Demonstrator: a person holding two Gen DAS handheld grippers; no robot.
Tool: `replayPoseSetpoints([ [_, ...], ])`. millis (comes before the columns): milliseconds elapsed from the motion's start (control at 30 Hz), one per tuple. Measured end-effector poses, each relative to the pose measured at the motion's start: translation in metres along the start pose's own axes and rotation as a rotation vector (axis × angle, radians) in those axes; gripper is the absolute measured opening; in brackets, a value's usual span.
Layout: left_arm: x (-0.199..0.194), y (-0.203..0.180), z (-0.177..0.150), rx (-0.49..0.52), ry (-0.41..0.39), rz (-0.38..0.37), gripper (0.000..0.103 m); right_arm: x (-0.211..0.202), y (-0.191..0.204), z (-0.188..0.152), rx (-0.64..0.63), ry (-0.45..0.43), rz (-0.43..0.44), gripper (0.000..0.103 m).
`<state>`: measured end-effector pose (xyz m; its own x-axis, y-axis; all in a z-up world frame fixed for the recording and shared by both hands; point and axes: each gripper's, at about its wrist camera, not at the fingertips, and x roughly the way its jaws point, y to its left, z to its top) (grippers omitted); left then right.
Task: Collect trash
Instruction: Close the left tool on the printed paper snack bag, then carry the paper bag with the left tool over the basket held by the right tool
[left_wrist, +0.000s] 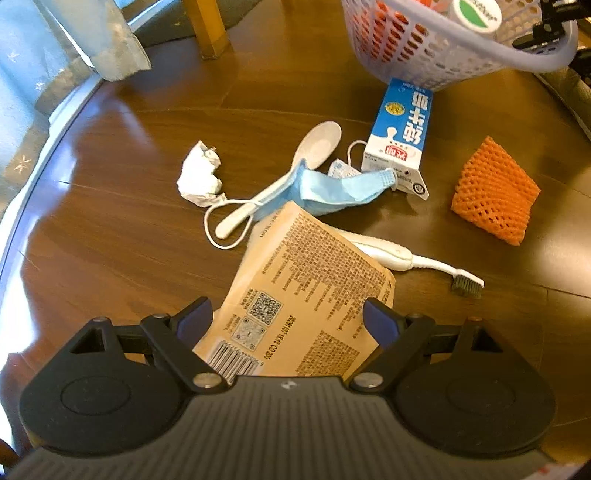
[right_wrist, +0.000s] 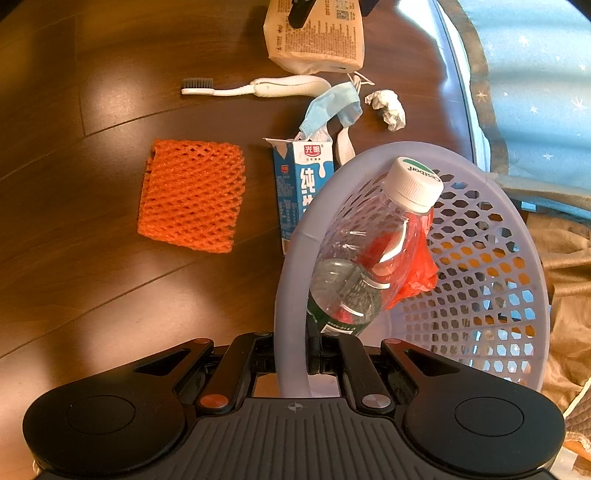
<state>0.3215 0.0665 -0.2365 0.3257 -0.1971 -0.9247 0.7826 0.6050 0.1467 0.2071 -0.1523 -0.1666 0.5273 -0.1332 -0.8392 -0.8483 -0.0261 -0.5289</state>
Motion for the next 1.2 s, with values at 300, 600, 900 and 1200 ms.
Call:
replayPoseSetpoints([
  [300,0.006,-0.008,-0.002,0.015,0.046,-0.022,0.052,0.001,0.001,0.001,-0.002,0.001,-0.002,0.003],
  [600,0.004,-0.011,-0.001,0.013,0.062,-0.014,0.013,0.001,0.000,0.001,0.000,0.002,-0.002,0.003],
  [900,-0.003,-0.016,-0.002,0.010,0.051,-0.033,0.002,0.001,0.000,0.000,0.005,0.002,-0.002,0.003],
  [1200,-0.028,-0.011,0.010,0.006,0.003,-0.018,0.000,0.001,0.000,0.000,0.005,0.003,-0.003,0.003],
])
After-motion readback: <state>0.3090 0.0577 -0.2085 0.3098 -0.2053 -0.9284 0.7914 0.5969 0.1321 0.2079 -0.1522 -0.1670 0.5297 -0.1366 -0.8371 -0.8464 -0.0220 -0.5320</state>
